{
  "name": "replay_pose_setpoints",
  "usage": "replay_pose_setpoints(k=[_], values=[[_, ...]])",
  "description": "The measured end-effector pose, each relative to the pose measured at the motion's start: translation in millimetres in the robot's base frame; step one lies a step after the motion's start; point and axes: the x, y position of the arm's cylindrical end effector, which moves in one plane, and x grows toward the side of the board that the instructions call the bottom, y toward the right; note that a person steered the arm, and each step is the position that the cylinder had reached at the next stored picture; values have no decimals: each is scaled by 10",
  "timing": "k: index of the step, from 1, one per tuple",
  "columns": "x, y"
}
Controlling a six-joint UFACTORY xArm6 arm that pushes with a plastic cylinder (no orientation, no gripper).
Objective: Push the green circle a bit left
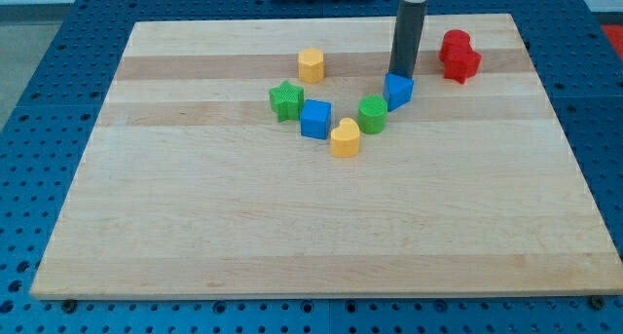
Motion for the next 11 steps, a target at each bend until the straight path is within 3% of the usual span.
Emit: replay_pose_setpoints(k=[3, 4, 6, 11], values=[[62, 460], [328, 606], [655, 362], [655, -254]])
